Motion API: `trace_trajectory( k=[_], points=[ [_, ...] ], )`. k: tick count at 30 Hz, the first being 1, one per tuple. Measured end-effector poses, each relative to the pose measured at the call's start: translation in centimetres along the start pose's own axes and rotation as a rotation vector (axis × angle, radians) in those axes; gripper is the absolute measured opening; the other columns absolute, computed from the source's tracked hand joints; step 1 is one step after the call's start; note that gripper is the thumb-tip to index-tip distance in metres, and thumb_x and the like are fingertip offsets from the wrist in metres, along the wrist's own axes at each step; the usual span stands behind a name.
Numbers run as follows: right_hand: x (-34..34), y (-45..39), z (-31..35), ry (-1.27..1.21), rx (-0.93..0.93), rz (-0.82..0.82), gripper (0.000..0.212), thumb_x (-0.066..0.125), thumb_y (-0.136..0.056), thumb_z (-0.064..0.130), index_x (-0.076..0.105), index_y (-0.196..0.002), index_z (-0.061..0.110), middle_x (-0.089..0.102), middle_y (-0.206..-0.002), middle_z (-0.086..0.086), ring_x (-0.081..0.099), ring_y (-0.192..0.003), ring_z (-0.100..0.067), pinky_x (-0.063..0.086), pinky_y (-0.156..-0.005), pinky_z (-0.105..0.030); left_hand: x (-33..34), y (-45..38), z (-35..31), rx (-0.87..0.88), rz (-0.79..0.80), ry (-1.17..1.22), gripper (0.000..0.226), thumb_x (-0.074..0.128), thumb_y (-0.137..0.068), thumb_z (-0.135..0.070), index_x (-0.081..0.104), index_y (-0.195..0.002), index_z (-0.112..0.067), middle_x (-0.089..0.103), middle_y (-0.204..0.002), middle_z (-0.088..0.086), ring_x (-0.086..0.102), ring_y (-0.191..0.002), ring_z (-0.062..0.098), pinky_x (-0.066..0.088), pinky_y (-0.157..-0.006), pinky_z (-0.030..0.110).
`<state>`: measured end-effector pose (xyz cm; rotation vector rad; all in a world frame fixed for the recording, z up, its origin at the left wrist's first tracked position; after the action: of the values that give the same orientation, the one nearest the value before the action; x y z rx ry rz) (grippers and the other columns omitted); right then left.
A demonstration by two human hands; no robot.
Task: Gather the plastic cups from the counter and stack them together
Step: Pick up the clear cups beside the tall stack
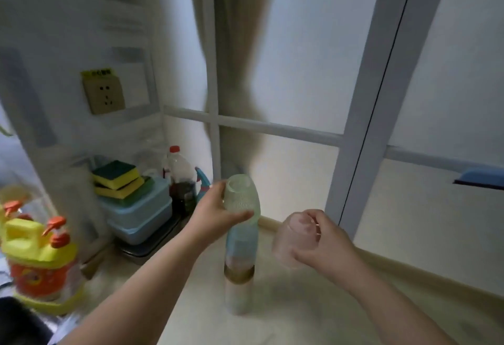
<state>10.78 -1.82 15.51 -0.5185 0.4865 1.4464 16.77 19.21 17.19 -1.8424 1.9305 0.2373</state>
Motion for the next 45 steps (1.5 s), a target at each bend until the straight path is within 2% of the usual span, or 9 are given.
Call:
trace_trajectory(
  k=[5, 10, 13, 16, 21, 28, 33, 39, 45],
  points=[
    [0.0, -2.2, 0.3, 0.005, 0.040, -0.073, 0.053, 0.075, -0.067, 0.019, 0.045, -0.108, 0.035, 0.056, -0.103, 0.011, 0.057, -0.089, -0.008, 0.044, -0.065, -0.016, 1.5, -3.1, 3.4, -0.049, 0.113, -0.045, 0.067, 0.082, -0.063, -0.028, 0.049, -0.121, -0.023, 0.059, -0.114, -0.004, 0.057, -0.103, 0.015, 0.051, -0.091, 0.035],
    [0.7, -3.4, 0.6, 0.027, 0.051, -0.128, 0.057, 0.078, -0.064, 0.021, 0.046, -0.110, 0.034, 0.059, -0.108, 0.009, 0.059, -0.095, -0.013, 0.046, -0.072, -0.023, 2.7, -3.4, 5.8, -0.062, 0.217, -0.032, 0.065, 0.081, -0.064, -0.029, 0.049, -0.120, -0.023, 0.058, -0.110, -0.006, 0.056, -0.101, 0.012, 0.047, -0.079, 0.023],
    [1.2, -3.7, 0.6, 0.032, 0.045, -0.136, 0.057, 0.078, -0.064, 0.022, 0.046, -0.110, 0.035, 0.058, -0.107, 0.009, 0.059, -0.095, -0.013, 0.047, -0.076, -0.026, 2.9, -2.9, 6.4, -0.033, 0.197, -0.007, 0.062, 0.080, -0.067, -0.023, 0.049, -0.120, -0.020, 0.056, -0.103, -0.010, 0.054, -0.092, 0.005, 0.042, -0.066, 0.010],
    [1.5, -3.8, 1.1, 0.027, 0.036, -0.154, 0.057, 0.078, -0.065, 0.025, 0.045, -0.109, 0.038, 0.058, -0.109, 0.009, 0.058, -0.094, -0.010, 0.049, -0.076, -0.025, 2.8, -2.7, 6.3, -0.008, 0.195, 0.000, 0.058, 0.079, -0.068, -0.021, 0.049, -0.117, -0.021, 0.053, -0.095, -0.017, 0.052, -0.084, -0.003, 0.042, -0.059, 0.008],
    [1.2, -4.8, 4.2, -0.019, -0.048, -0.219, 0.056, 0.077, -0.070, 0.032, 0.041, -0.111, 0.039, 0.052, -0.108, 0.011, 0.055, -0.096, -0.010, 0.040, -0.065, -0.013, 2.6, -2.5, 6.3, 0.032, 0.164, -0.021, 0.063, 0.082, -0.065, -0.026, 0.050, -0.119, -0.021, 0.054, -0.100, -0.011, 0.050, -0.089, 0.002, 0.039, -0.065, 0.007],
    [2.7, -6.9, 7.4, -0.006, -0.118, -0.187, 0.063, 0.078, -0.069, 0.031, 0.045, -0.122, 0.028, 0.055, -0.113, 0.007, 0.057, -0.098, -0.014, 0.044, -0.073, -0.020, 2.6, -2.1, 7.0, 0.039, 0.142, 0.004, 0.069, 0.084, -0.061, -0.029, 0.049, -0.120, -0.022, 0.056, -0.109, -0.007, 0.052, -0.097, 0.007, 0.043, -0.074, 0.016],
    [4.6, -7.8, 7.7, 0.020, -0.120, -0.107, 0.063, 0.079, -0.067, 0.030, 0.047, -0.121, 0.028, 0.057, -0.115, 0.006, 0.058, -0.100, -0.014, 0.049, -0.082, -0.026, 1.7, -1.9, 8.2, 0.022, 0.169, -0.010, 0.075, 0.082, -0.063, -0.033, 0.043, -0.127, -0.025, 0.053, -0.114, -0.012, 0.051, -0.103, 0.006, 0.039, -0.074, 0.011],
    [7.2, -7.9, 6.4, 0.059, -0.062, 0.021, 0.062, 0.078, -0.067, 0.028, 0.046, -0.120, 0.028, 0.058, -0.117, 0.007, 0.057, -0.103, -0.014, 0.051, -0.086, -0.029, -0.5, -1.8, 9.4, 0.020, 0.125, -0.039, 0.075, 0.081, -0.063, -0.035, 0.044, -0.128, -0.024, 0.054, -0.123, -0.008, 0.052, -0.105, 0.005, 0.043, -0.084, 0.022],
    [7.3, -7.6, 5.9, 0.018, -0.044, 0.000, 0.063, 0.077, -0.068, 0.028, 0.045, -0.121, 0.029, 0.057, -0.113, 0.010, 0.056, -0.103, -0.012, 0.049, -0.085, -0.027, -2.4, -1.6, 8.4, 0.083, 0.067, -0.009, 0.052, 0.072, -0.075, -0.030, 0.051, -0.122, -0.022, 0.057, -0.115, -0.007, 0.054, -0.103, 0.005, 0.046, -0.083, 0.023]
  ],
)
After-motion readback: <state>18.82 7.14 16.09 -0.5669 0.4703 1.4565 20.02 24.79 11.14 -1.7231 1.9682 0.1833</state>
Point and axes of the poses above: each hand's wrist, its own y-axis away from the middle knuckle, its own x-axis out of the palm, z = x × y, the point moved 5 cm from there along -y, towards the middle knuckle
